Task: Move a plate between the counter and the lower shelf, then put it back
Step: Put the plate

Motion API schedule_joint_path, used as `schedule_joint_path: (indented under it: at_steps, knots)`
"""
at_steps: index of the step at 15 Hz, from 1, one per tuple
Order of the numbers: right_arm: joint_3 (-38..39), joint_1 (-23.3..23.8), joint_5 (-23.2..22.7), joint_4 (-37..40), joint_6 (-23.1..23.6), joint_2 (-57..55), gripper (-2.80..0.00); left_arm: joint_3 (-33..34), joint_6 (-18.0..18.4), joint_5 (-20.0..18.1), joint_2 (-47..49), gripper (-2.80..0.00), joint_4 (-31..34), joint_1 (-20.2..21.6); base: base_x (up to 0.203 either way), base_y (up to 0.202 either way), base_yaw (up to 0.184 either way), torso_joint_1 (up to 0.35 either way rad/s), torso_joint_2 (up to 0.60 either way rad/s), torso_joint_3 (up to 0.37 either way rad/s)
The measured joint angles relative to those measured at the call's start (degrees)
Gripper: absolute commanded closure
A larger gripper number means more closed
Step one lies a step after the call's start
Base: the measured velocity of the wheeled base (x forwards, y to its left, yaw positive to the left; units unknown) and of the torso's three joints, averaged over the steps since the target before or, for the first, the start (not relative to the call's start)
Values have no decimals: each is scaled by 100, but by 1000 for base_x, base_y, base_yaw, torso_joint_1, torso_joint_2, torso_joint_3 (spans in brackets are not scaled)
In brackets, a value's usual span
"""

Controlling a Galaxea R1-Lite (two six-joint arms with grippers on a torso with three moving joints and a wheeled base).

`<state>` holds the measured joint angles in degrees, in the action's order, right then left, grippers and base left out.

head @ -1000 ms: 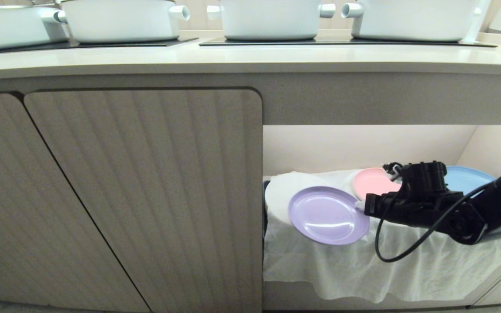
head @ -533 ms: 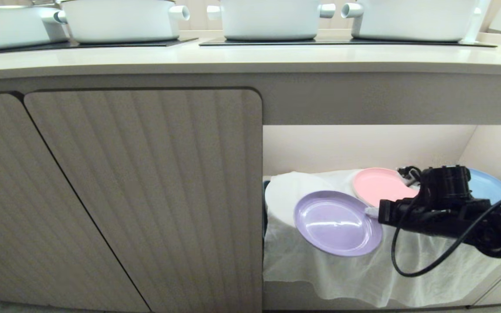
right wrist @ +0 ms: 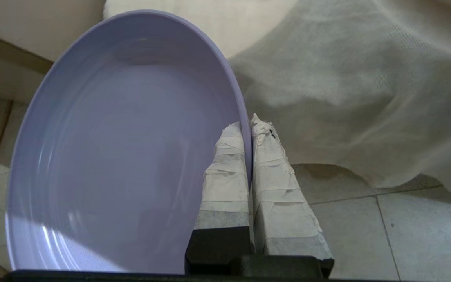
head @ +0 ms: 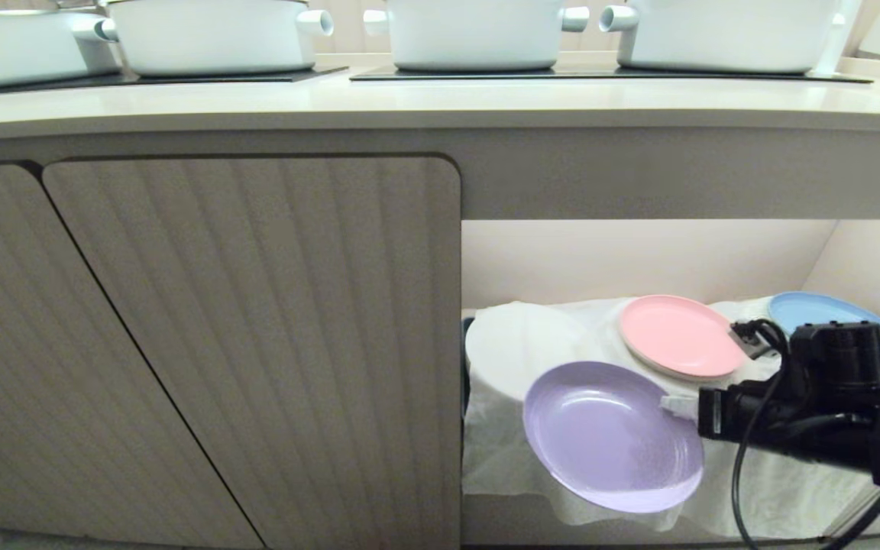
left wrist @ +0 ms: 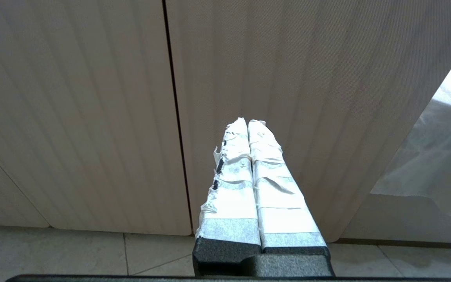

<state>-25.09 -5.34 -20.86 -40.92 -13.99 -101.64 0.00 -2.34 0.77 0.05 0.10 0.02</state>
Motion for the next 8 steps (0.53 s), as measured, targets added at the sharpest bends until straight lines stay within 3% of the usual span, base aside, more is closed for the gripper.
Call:
schedule_joint_path:
  at_steps: [8]
  knots:
    - [1021, 9, 27, 49, 196, 1196, 0, 0, 2, -2, 0, 0, -1, 0, 0, 0, 0, 0, 0, 0]
